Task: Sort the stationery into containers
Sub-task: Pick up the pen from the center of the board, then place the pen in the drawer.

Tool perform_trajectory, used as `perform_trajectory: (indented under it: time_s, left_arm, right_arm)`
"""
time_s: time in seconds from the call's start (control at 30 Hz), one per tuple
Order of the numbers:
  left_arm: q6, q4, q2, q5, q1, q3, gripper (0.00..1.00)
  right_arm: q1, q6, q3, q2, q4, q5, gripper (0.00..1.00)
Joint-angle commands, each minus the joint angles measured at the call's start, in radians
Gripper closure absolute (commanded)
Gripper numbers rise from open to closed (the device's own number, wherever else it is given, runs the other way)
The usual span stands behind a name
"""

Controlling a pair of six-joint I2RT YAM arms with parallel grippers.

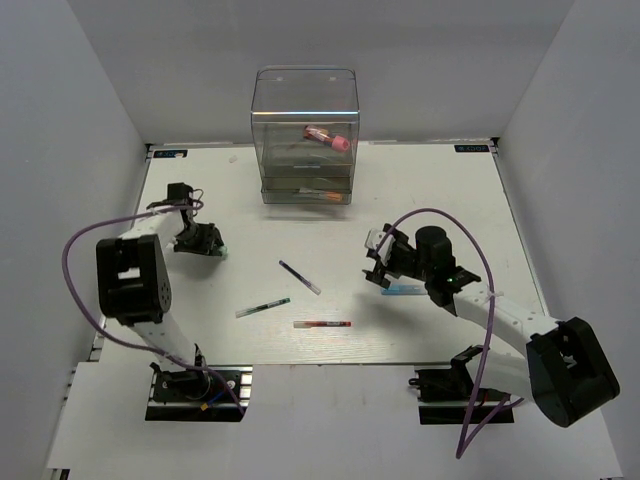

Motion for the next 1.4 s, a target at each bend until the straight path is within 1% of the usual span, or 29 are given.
perform_trajectory:
  time_s: [0.0,0.07,0.13,0.17,0.23,0.37,0.43,0.53,0.77,0.83,0.93,1.1,1.23,1.27,1.3,1.37]
  left_arm:
    - [0.032,0.124,-0.158,0.097,-0.044,-0.023,0.96]
    - [0.032,0.124,-0.194,0.126,-0.064,-0.014,0.96]
    - [0.022,0.113,-0.229,0.137,-0.098,0.023,0.96]
    - [0.005,0.102,-0.229,0.137,-0.11,0.058,0.96]
    - [-0.017,0.102,-0.241,0.146,-0.144,0.104,0.96]
    - [-0.079,0.084,-0.238,0.156,-0.204,0.169,0.96]
    - [-0.127,0.084,-0.226,0.165,-0.245,0.178,0.96]
    - [-0.19,0.121,-0.188,0.174,-0.29,0.21,0.96]
    - [-0.285,0.121,-0.06,0.124,-0.417,0.391,0.96]
    - [-0.303,0.121,-0.027,0.111,-0.427,0.452,0.96]
    - [-0.326,0.078,0.051,0.111,-0.454,0.535,0.96]
    - [-0.374,0.055,0.157,0.099,-0.476,0.635,0.95]
    - [-0.396,0.033,0.207,0.081,-0.485,0.701,0.92]
    - [-0.396,0.02,0.228,0.071,-0.485,0.712,0.89]
    - [-0.396,0.019,0.237,0.071,-0.485,0.721,0.84]
    - [-0.396,0.006,0.256,0.071,-0.485,0.744,0.82]
  right_arm:
    - [-0.022,0.02,-0.032,-0.031,0.004,0.075,0.1]
    - [-0.036,0.02,-0.044,-0.032,-0.007,0.081,0.12]
    - [-0.05,0.02,-0.05,-0.034,-0.022,0.068,0.17]
    - [-0.055,0.022,-0.052,-0.032,-0.027,0.066,0.17]
    - [-0.067,0.029,-0.057,-0.026,-0.027,0.052,0.2]
    - [-0.079,0.031,-0.066,-0.022,-0.022,0.04,0.2]
    - [-0.085,0.025,-0.067,-0.02,-0.018,0.043,0.2]
    - [-0.095,0.02,-0.07,-0.022,-0.015,0.046,0.2]
    - [-0.118,0.02,-0.083,-0.032,-0.012,0.043,0.2]
    - [-0.122,0.02,-0.086,-0.037,-0.012,0.044,0.2]
    - [-0.128,0.022,-0.089,-0.037,-0.01,0.046,0.2]
    - [-0.141,0.022,-0.092,-0.042,-0.006,0.052,0.2]
    - [-0.147,0.008,-0.089,-0.042,-0.013,0.063,0.2]
    - [-0.156,0.003,-0.092,-0.042,-0.021,0.063,0.2]
    - [-0.153,-0.008,-0.089,-0.04,-0.029,0.063,0.2]
    - [-0.159,-0.014,-0.078,-0.031,-0.045,0.06,0.2]
